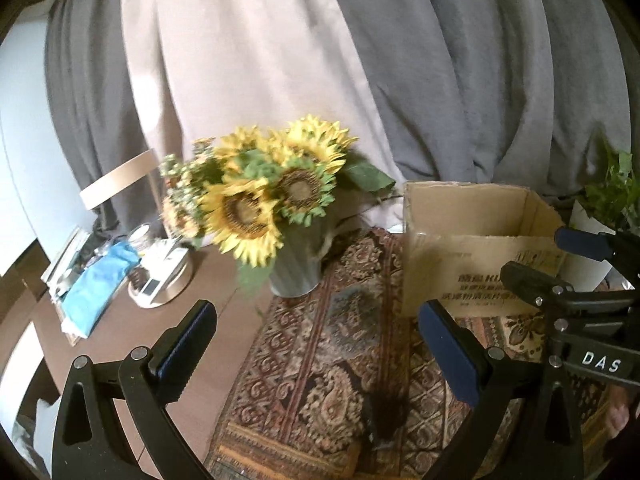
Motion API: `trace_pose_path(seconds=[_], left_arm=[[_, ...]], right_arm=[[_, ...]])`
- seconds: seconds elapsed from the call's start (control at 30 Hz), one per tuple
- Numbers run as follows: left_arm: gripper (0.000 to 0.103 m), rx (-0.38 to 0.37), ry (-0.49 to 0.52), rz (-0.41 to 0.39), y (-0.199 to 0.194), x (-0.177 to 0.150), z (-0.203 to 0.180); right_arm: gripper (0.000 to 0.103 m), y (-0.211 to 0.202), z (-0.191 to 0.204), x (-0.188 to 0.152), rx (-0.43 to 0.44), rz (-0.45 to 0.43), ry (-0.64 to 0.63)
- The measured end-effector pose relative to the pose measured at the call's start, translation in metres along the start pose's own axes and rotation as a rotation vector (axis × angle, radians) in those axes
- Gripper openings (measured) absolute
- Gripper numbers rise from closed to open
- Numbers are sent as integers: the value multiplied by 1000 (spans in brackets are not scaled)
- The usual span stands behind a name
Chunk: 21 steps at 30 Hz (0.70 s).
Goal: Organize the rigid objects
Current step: 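Withdraw both tools from the box toward the rug, then lower the left tool to the wooden stick while the right tool reaches the clear square item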
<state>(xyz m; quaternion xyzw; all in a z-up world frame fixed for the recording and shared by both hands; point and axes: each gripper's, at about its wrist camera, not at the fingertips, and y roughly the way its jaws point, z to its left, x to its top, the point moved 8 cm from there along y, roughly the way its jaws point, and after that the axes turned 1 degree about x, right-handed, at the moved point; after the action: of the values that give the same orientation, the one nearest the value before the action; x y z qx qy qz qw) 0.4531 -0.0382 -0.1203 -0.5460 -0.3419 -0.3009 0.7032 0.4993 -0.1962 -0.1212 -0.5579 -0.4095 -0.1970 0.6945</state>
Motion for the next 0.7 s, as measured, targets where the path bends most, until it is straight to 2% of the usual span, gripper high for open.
trace_pose_path(seconds=[0.17,0.37,0.7], left_arm=[[102,24,-23,18,-11,-22,11],[97,40,-43,46,-19,-48,22],[87,-11,-46,70,-20,-81,26]], right_arm=[[80,-10,17,-7,43,-8,6],[80,-15,36,-24,80,16,-4],[79,-12,57,-50,111,54,39]])
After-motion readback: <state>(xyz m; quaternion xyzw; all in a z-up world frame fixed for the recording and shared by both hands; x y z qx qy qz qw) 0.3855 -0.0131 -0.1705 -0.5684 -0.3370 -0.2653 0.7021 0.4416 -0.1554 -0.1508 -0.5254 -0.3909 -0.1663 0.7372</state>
